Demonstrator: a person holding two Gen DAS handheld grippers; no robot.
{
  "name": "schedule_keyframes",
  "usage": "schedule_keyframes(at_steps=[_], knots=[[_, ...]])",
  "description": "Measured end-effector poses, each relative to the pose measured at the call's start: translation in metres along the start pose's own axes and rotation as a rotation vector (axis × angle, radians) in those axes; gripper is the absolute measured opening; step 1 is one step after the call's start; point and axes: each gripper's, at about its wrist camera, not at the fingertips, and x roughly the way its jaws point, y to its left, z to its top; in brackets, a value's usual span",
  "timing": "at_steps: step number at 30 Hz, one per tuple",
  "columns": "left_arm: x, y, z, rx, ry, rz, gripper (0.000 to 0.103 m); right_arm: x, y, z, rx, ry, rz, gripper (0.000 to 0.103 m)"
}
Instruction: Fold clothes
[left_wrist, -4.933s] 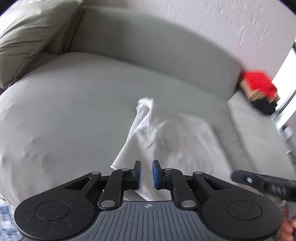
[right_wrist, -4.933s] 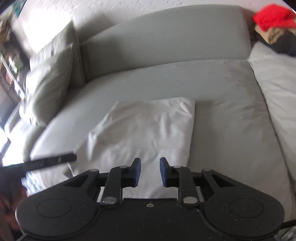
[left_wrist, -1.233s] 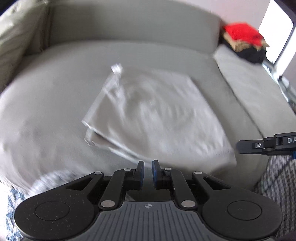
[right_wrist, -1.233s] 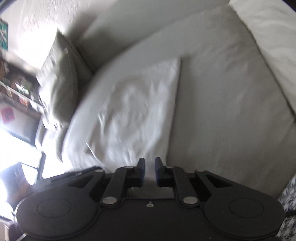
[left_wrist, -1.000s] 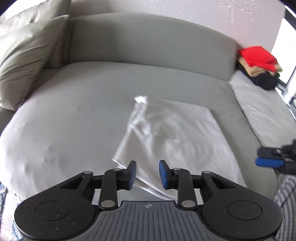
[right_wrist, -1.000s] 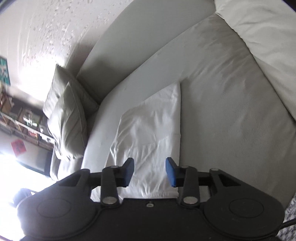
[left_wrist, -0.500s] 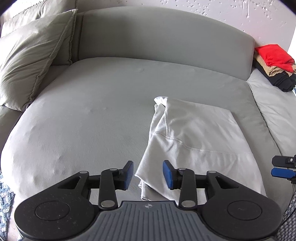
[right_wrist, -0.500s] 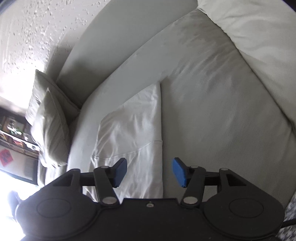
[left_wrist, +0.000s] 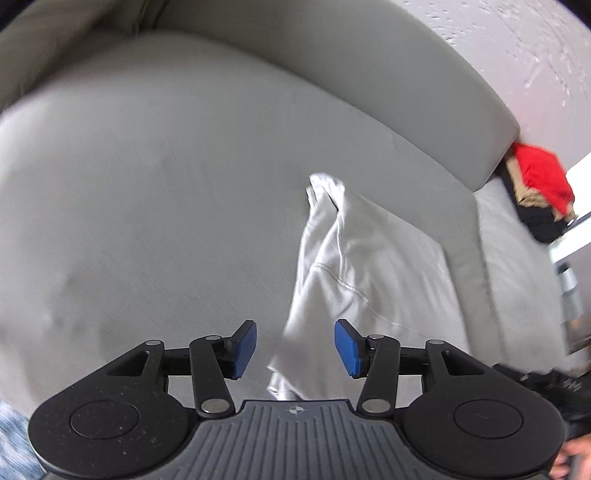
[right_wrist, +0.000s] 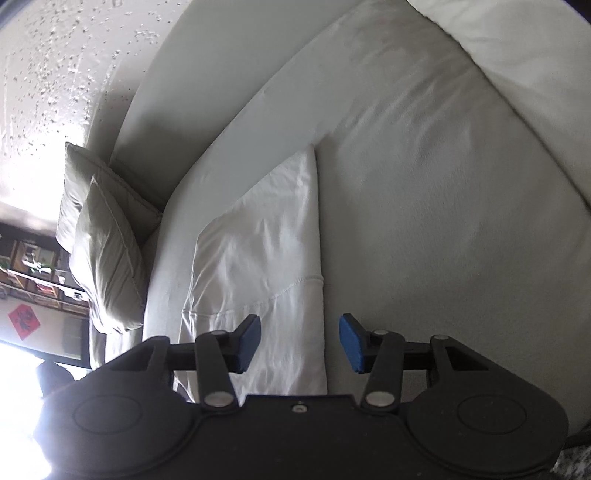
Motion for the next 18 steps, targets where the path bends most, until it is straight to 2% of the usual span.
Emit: schedule_keyframes(at_steps=[3,13,16,18], knots=[[0.008,0.01,0.002,-0.062,0.031,-0.064,0.049,0.004,-0.006,0.002,0.028,0.014,0.017,0.047],[0.019,0.018,0.014,-0.085,0.084,-0.084,0.051,0.02,-0.021,0.014,0.121,0.042,0.064,0.041],[0.03,0.016,0.022,-0.074,0.09,-0.083,0.056,0.032,-0.019,0.023,0.129,0.044,0.071,0.041],[0.039,0.016,0.027,-0.072,0.098,-0.114,0.067,0.042,-0.018,0.03,0.136,0.053,0.082,0.041]])
